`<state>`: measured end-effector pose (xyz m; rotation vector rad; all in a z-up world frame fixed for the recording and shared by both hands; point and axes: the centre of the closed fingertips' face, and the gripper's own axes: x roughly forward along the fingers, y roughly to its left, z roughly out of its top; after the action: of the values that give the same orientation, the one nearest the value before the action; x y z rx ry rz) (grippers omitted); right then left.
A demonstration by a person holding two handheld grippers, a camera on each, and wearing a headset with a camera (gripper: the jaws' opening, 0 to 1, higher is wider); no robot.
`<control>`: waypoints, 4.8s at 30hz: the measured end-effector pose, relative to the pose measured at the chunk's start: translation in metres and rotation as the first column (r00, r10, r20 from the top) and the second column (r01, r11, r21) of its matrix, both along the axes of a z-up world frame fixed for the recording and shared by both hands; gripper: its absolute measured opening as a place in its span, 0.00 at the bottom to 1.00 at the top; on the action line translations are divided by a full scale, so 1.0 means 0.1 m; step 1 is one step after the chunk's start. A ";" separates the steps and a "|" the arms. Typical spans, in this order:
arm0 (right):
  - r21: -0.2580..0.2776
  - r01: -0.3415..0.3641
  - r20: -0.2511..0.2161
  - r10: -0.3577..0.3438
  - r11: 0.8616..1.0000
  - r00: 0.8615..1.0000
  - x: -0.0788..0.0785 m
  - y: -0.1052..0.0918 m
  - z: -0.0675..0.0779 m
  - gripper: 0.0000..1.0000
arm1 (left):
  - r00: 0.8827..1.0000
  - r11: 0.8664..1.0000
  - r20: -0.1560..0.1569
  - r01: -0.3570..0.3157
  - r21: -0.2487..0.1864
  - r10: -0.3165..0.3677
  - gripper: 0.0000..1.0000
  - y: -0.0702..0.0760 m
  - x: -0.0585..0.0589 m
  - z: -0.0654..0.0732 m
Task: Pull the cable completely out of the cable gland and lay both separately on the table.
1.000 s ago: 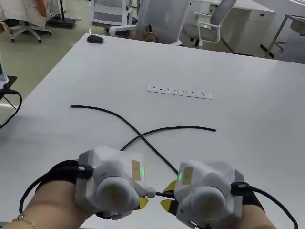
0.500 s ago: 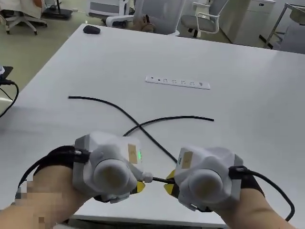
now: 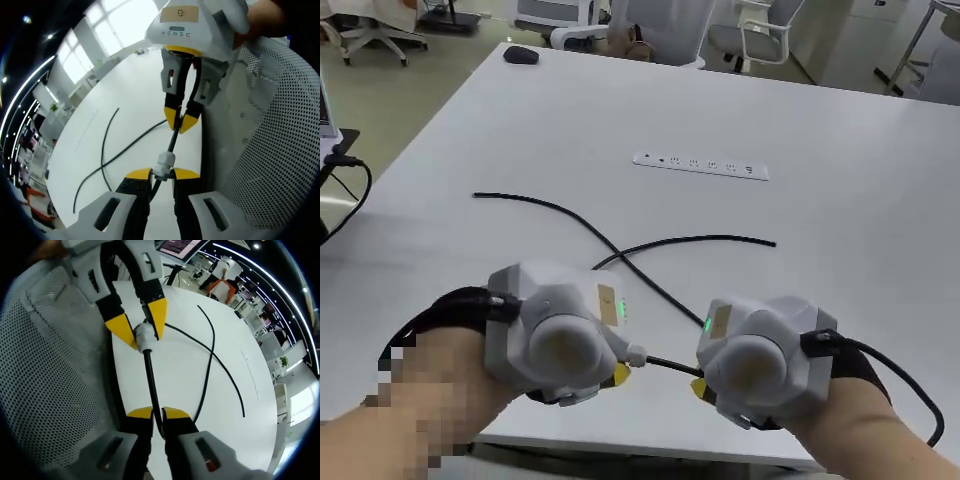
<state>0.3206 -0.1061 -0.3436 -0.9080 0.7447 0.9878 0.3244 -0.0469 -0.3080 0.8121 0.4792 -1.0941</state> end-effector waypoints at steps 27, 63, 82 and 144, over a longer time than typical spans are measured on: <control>0.245 -0.084 -0.004 0.087 0.966 0.996 -0.11 0.45 0.27 0.04 | 1.000 0.999 -0.012 0.023 0.028 -0.023 0.17 -0.02 -0.03 -0.06; 0.217 -0.067 -0.042 0.077 0.974 0.996 -0.13 0.41 0.20 0.12 | 1.000 0.999 -0.005 -0.005 0.038 0.005 0.17 0.06 0.02 -0.06; 0.046 0.014 -0.043 -0.012 0.999 0.999 -0.04 0.08 -0.02 0.04 | 1.000 0.999 0.000 -0.014 0.044 0.014 0.17 0.09 0.02 -0.05; 0.107 -0.085 -0.072 0.093 0.991 0.993 -0.19 0.29 0.02 0.16 | 1.000 0.997 -0.016 0.016 0.072 -0.015 0.17 0.06 -0.03 -0.12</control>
<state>0.3014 -0.0768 -0.3414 -0.8222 0.7156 1.1349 0.3215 -0.0404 -0.3202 0.8721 0.5284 -1.1035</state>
